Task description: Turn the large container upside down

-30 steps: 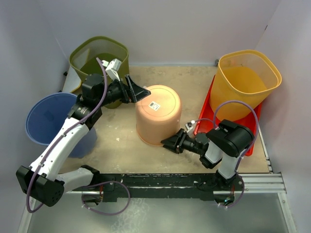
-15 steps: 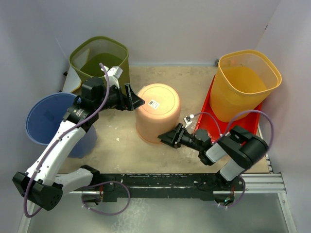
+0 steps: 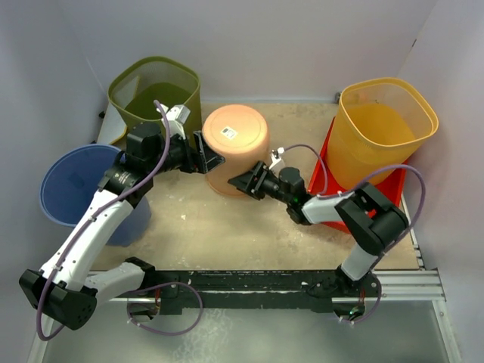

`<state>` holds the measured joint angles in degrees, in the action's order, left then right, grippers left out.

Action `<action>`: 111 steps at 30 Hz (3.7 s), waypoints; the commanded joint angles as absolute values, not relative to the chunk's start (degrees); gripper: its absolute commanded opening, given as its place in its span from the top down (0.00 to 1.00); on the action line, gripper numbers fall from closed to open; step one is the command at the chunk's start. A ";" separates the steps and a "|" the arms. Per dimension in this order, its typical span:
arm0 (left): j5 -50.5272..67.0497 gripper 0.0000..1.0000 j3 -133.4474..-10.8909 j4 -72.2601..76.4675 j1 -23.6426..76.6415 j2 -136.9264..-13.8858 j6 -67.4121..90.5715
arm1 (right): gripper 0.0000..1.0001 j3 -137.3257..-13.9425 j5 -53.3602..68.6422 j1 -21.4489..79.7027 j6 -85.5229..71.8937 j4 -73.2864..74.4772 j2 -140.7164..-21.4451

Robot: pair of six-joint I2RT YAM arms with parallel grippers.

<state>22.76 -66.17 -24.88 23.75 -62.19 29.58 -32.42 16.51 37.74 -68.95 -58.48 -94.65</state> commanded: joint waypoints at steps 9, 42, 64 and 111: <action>22.54 0.23 -61.01 -19.99 23.67 -59.96 30.93 | 0.28 -40.77 3.88 35.71 -58.77 -39.12 -89.42; -2.18 0.25 -84.68 7.69 34.96 -108.42 24.59 | 0.18 -53.81 -35.39 35.49 -28.57 28.41 -38.24; 4.35 0.24 -100.66 -5.20 34.86 -109.94 20.91 | 0.00 -87.33 -38.91 28.36 -7.65 35.90 -65.44; -12.63 0.22 -72.70 -17.94 36.82 -63.61 29.61 | 1.00 -110.77 18.06 10.37 -16.64 29.97 -70.66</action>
<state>-4.93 -70.32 -18.52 37.76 -65.12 26.22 -110.78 3.42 10.07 -11.22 42.19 -71.50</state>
